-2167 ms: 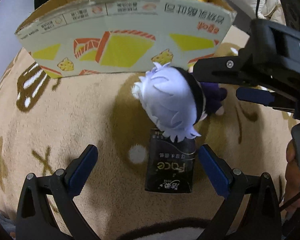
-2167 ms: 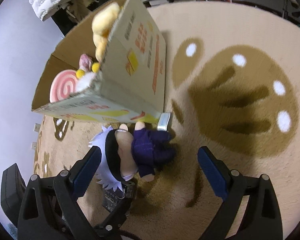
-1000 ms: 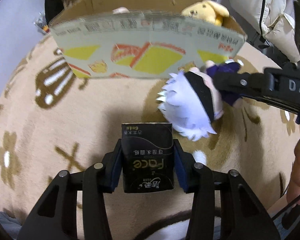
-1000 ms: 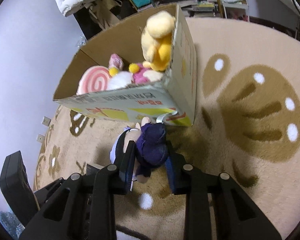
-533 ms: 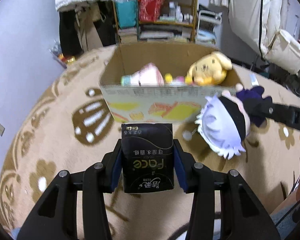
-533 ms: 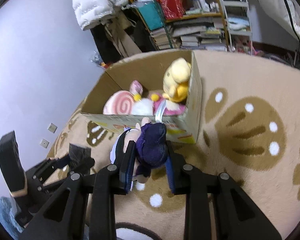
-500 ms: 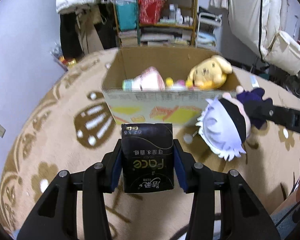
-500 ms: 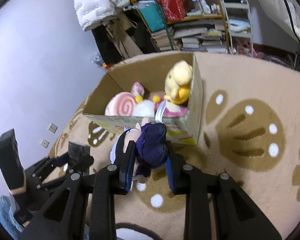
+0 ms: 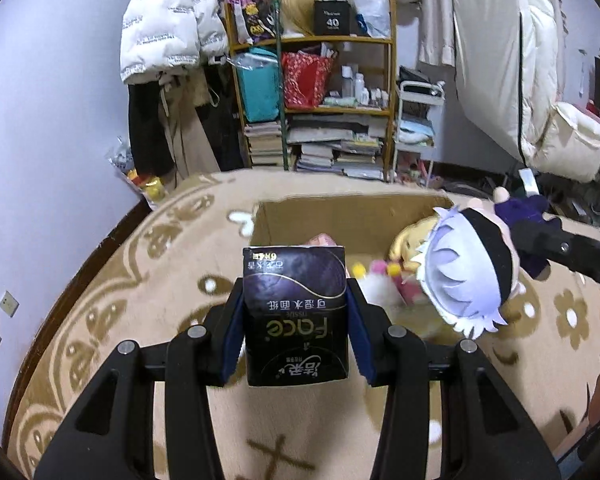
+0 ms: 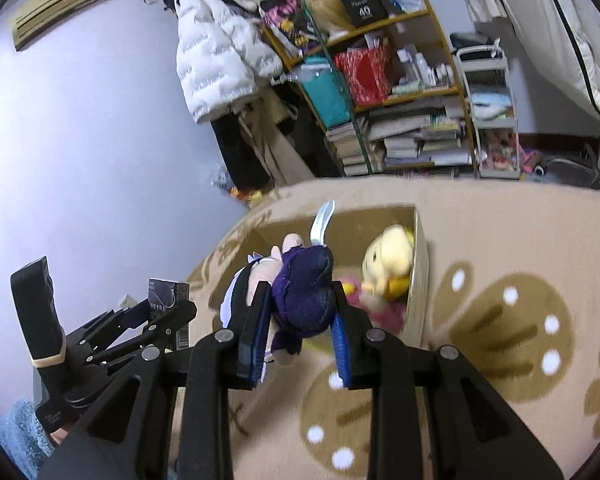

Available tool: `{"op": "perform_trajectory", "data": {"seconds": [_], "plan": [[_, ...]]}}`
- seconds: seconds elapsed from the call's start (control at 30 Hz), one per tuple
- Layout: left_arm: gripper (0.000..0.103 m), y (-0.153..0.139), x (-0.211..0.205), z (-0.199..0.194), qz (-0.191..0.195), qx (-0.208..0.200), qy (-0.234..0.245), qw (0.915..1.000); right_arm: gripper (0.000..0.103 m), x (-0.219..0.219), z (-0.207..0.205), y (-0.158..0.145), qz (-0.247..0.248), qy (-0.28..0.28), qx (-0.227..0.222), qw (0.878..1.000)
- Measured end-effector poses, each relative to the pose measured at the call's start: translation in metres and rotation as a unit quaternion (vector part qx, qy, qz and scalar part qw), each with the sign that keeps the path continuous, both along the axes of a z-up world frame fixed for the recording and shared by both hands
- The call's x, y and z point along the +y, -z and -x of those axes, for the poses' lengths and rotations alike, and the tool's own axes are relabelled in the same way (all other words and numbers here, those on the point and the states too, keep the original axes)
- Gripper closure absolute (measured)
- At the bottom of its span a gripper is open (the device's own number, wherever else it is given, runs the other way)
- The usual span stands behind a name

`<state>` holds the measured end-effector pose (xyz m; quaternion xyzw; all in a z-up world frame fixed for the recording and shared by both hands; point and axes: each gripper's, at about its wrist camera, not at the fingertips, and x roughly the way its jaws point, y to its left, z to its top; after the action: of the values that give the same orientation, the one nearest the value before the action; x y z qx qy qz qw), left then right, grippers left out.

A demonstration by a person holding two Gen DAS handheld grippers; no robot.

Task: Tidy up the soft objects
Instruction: 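Lift both items over the box and release them inside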

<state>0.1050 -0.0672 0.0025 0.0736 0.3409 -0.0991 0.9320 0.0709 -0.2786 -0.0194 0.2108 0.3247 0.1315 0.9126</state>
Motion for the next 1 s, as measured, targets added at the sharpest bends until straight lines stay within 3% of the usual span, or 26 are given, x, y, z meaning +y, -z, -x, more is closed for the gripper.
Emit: {"op": "perform_trajectory", "data": {"seconds": [0.3, 0.73, 0.8, 0.9, 1.0], "plan": [[0.058, -0.001, -0.008, -0.046, 0.007, 0.003, -0.002, 1.0, 0.074, -0.002, -0.023, -0.002, 0.007, 0.032, -0.029, 0.999], [0.057, 0.037, -0.027, -0.07, -0.027, 0.049, 0.014, 0.9983, 0.072, -0.001, -0.042, 0.028, 0.038, 0.04, 0.022, 0.998], [0.054, 0.041, -0.026, -0.069, -0.04, 0.048, 0.012, 0.998, 0.071, -0.001, -0.043, 0.031, 0.042, 0.04, 0.029, 0.998], [0.042, 0.042, -0.024, -0.066, -0.051, 0.037, 0.002, 0.998, 0.068, 0.0, -0.043, 0.035, 0.055, 0.042, 0.038, 0.997], [0.033, 0.04, -0.018, -0.064, -0.046, 0.041, -0.005, 0.9981, 0.068, -0.001, -0.041, 0.036, 0.061, 0.045, 0.044, 0.996]]}}
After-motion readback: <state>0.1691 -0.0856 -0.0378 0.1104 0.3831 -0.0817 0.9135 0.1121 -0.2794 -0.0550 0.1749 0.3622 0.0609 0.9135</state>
